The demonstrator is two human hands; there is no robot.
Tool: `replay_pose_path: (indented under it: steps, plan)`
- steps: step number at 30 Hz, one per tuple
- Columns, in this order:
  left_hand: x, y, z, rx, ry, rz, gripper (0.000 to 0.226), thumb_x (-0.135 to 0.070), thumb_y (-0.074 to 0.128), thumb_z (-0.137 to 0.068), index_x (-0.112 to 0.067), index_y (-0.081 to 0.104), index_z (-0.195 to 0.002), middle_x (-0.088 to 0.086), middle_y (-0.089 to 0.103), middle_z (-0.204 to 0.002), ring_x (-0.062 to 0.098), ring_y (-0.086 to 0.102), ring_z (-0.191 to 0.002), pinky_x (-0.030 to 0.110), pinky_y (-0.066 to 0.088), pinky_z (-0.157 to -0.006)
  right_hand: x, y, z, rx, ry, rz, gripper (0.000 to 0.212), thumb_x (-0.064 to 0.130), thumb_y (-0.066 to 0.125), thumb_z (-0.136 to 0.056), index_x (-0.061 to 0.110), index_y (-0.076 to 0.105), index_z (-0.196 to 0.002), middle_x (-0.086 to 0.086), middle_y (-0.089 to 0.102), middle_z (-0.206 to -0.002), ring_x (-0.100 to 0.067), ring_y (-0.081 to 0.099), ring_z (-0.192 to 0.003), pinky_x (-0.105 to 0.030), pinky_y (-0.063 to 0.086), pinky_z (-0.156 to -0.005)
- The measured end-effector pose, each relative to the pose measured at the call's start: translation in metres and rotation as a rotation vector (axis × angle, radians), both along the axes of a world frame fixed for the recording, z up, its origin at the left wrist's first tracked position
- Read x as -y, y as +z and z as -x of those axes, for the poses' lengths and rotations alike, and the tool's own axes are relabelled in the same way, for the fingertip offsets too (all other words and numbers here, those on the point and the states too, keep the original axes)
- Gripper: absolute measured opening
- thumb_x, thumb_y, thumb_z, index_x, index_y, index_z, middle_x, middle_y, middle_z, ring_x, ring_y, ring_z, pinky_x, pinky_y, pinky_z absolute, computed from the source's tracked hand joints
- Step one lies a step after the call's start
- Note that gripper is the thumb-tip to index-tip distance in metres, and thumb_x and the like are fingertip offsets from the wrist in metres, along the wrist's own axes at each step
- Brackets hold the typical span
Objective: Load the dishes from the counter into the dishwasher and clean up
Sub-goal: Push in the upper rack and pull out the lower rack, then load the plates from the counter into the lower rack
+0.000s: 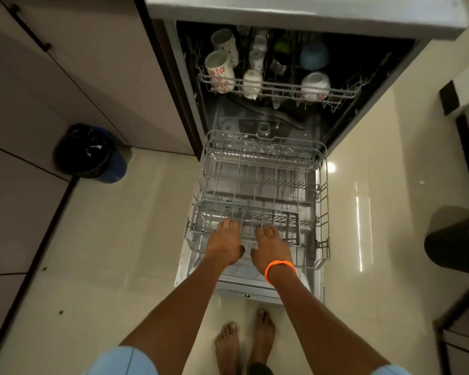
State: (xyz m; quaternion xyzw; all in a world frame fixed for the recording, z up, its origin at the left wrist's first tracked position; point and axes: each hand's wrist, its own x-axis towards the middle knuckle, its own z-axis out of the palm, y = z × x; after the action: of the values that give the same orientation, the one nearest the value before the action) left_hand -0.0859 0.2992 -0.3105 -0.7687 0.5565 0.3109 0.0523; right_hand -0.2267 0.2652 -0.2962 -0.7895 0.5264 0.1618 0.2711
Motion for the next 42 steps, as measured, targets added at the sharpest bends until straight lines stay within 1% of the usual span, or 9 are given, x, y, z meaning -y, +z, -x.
replay_pose_path:
  steps: [8,10,12,18,21,25,30,37,42]
  plan:
    - [0.003,0.126,-0.052,-0.021,0.141,0.144,0.063,-0.03,0.071,-0.086,-0.013,0.043,-0.14,0.01,0.043,-0.141,0.031,0.048,-0.129,0.043,0.046,-0.102,0.019,0.122,-0.049,0.084,0.037,0.111,0.054,0.022,0.055,-0.094,0.017,0.038,-0.146,-0.007,0.031,-0.157,-0.027,0.026,-0.147,-0.048,0.04,-0.111]
    - [-0.002,0.157,-0.066,-0.022,0.168,0.178,0.06,-0.029,0.069,-0.087,-0.015,0.043,-0.139,0.008,0.045,-0.137,0.03,0.05,-0.126,0.043,0.046,-0.101,0.017,0.155,-0.062,0.107,0.052,0.137,0.053,0.021,0.056,-0.094,0.017,0.039,-0.145,-0.006,0.03,-0.158,-0.026,0.022,-0.149,-0.047,0.039,-0.112]
    - [-0.002,0.198,-0.083,-0.024,0.199,0.227,0.056,-0.03,0.068,-0.089,-0.017,0.044,-0.138,0.006,0.046,-0.135,0.03,0.053,-0.123,0.042,0.048,-0.098,0.023,0.194,-0.078,0.136,0.059,0.169,0.055,0.021,0.057,-0.094,0.019,0.037,-0.146,-0.005,0.026,-0.161,-0.024,0.016,-0.152,-0.046,0.035,-0.115]
    - [-0.019,0.343,-0.153,0.047,0.206,0.408,0.043,-0.026,0.063,-0.09,-0.016,0.049,-0.129,0.005,0.046,-0.129,0.027,0.052,-0.117,0.038,0.046,-0.092,0.034,0.339,-0.147,0.246,0.125,0.334,0.058,0.03,0.054,-0.094,0.019,0.037,-0.148,-0.006,0.034,-0.157,-0.024,0.024,-0.148,-0.041,0.034,-0.116]
    - [-0.032,0.412,-0.196,0.128,0.23,0.507,0.047,-0.028,0.062,-0.087,-0.015,0.049,-0.13,0.006,0.048,-0.13,0.029,0.05,-0.121,0.042,0.047,-0.098,0.026,0.416,-0.191,0.277,0.164,0.392,0.062,0.033,0.057,-0.095,0.017,0.035,-0.151,-0.006,0.026,-0.161,-0.023,0.017,-0.151,-0.043,0.032,-0.115]
    - [-0.052,0.485,-0.249,0.177,0.316,0.581,0.059,-0.031,0.068,-0.086,-0.014,0.048,-0.139,0.007,0.047,-0.138,0.027,0.05,-0.128,0.042,0.047,-0.104,0.01,0.484,-0.247,0.359,0.266,0.467,0.061,0.033,0.061,-0.09,0.018,0.039,-0.146,-0.006,0.035,-0.154,-0.024,0.025,-0.147,-0.043,0.039,-0.111]
    - [-0.065,0.556,-0.315,0.18,0.454,0.647,0.06,-0.033,0.069,-0.088,-0.013,0.049,-0.141,0.008,0.046,-0.141,0.027,0.047,-0.132,0.043,0.046,-0.107,-0.001,0.546,-0.313,0.441,0.355,0.487,0.062,0.032,0.06,-0.092,0.018,0.037,-0.148,-0.007,0.03,-0.158,-0.024,0.021,-0.149,-0.038,0.03,-0.116]
    - [-0.073,0.61,-0.401,0.225,0.56,0.681,0.058,-0.034,0.067,-0.086,-0.016,0.052,-0.139,0.006,0.047,-0.14,0.026,0.051,-0.127,0.042,0.048,-0.104,0.011,0.585,-0.407,0.508,0.431,0.477,0.06,0.033,0.063,-0.089,0.017,0.043,-0.144,-0.007,0.044,-0.147,-0.027,0.038,-0.137,-0.043,0.041,-0.108]
    - [-0.069,0.619,-0.486,0.264,0.594,0.64,0.051,-0.033,0.069,-0.083,-0.018,0.057,-0.13,0.005,0.051,-0.13,0.026,0.055,-0.119,0.041,0.05,-0.097,0.032,0.572,-0.478,0.519,0.459,0.428,0.055,0.032,0.066,-0.086,0.019,0.048,-0.136,-0.004,0.049,-0.141,-0.027,0.043,-0.131,-0.042,0.046,-0.102]
